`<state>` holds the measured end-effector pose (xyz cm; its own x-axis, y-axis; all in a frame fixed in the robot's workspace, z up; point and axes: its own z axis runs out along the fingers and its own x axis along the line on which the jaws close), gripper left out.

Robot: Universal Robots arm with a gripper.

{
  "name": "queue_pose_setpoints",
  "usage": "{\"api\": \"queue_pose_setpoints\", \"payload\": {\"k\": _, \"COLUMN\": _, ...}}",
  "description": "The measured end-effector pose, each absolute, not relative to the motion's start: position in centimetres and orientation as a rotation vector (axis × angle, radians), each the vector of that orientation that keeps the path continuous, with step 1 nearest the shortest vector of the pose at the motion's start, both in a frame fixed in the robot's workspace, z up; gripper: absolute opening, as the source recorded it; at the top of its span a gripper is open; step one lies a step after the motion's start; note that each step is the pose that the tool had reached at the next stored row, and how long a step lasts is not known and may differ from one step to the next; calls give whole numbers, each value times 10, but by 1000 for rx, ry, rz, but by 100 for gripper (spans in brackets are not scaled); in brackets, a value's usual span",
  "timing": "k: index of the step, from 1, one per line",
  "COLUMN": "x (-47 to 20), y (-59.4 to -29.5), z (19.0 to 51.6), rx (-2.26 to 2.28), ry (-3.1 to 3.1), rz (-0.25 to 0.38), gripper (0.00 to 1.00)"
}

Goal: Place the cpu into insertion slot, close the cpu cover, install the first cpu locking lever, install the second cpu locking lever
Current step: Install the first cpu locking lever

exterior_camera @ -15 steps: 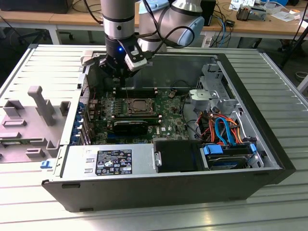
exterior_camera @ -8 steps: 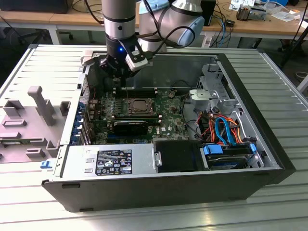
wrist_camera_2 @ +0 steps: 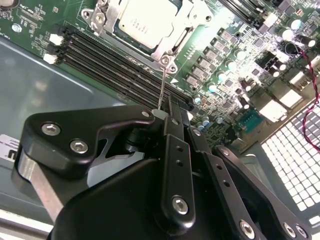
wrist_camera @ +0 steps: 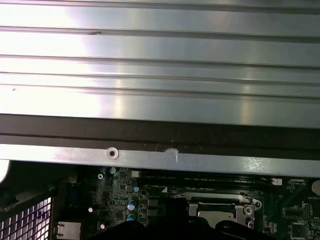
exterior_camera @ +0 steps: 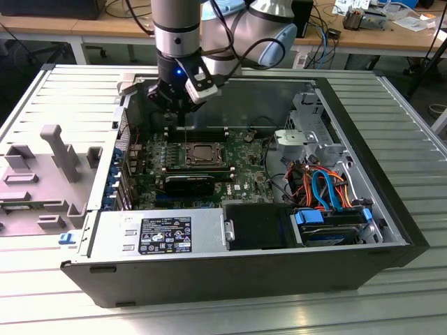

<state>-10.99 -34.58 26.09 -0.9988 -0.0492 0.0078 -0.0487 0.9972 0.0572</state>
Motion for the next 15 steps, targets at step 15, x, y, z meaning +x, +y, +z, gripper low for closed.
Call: {"api": "queue_pose_setpoints", "payload": {"k": 15, "x": -105, "y": -346, "z": 257, "rx": 77, "ry": -3130, "rz": -89, "gripper": 11}}
